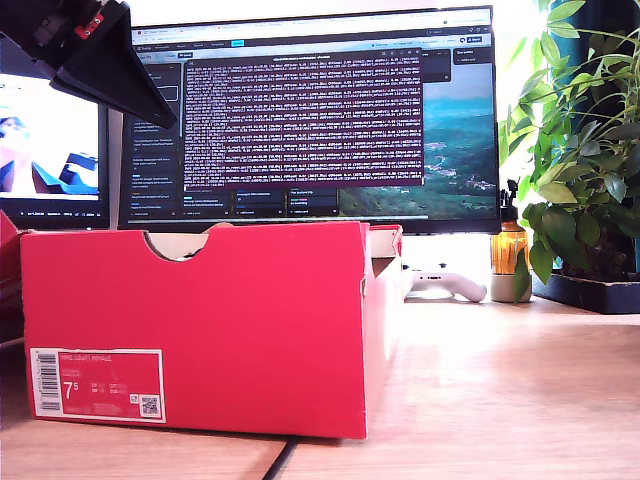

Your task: Pack the blue shoes by picking the first shoe and placing it inside the red shoebox, left side, then picking and rotating the second shoe and placing it in the shoebox

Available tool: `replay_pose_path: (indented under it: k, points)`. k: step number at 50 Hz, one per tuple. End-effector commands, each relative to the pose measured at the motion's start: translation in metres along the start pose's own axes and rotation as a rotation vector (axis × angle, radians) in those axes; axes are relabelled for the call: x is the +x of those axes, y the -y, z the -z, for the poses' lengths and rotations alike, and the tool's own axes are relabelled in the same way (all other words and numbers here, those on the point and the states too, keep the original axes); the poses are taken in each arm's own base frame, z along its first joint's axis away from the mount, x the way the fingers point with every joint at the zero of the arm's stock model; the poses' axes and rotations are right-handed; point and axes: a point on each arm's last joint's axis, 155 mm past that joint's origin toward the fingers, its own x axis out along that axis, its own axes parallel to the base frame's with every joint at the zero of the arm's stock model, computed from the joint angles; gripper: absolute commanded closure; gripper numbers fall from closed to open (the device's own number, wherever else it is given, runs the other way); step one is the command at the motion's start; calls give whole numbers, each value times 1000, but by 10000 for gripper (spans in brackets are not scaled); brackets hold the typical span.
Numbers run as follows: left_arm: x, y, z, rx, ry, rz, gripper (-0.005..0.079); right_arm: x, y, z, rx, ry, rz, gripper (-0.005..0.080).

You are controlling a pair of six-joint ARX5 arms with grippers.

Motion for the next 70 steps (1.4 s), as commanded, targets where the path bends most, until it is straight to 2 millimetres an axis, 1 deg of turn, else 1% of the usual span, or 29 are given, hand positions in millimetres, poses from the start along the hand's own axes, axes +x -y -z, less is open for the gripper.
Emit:
replay_pose_path:
  k: [1,4,6,14,19,28,37,49,56,60,62,65,67,69,70]
  points:
    - [0,0,0,-6,2,2,761,5,14,2,27,0,61,561]
    - [0,0,0,-6,2,2,761,5,15,-1,34,16,66,541]
    - [0,0,0,-6,2,2,761,5,15,-2,48,16,64,509]
    - [1,0,0,-6,2,2,761,6,-3,-4,49,19,-6,363]
    - [1,0,0,-6,2,2,761,9,-8,-5,49,20,-6,297]
    - [1,0,1,-6,2,2,761,28,-10,0,45,-8,74,293]
    - [1,0,1,-6,2,2,761,46,-10,5,81,-30,161,293]
    - [1,0,1,-6,2,2,761,64,-2,12,176,-57,261,297]
    - [1,0,1,-6,2,2,761,78,7,19,227,-77,308,337]
    - [1,0,1,-6,2,2,761,86,10,23,252,-92,311,387]
    - [1,0,1,-6,2,2,761,90,11,24,271,-98,308,426]
    - [1,0,1,-6,1,3,761,93,15,26,303,-101,316,529]
    - [1,0,1,-6,2,2,761,94,16,26,307,-99,318,627]
    - [1,0,1,-6,2,2,761,95,16,25,307,-96,319,752]
    - [1,0,0,-6,2,2,761,95,17,24,308,-92,319,777]
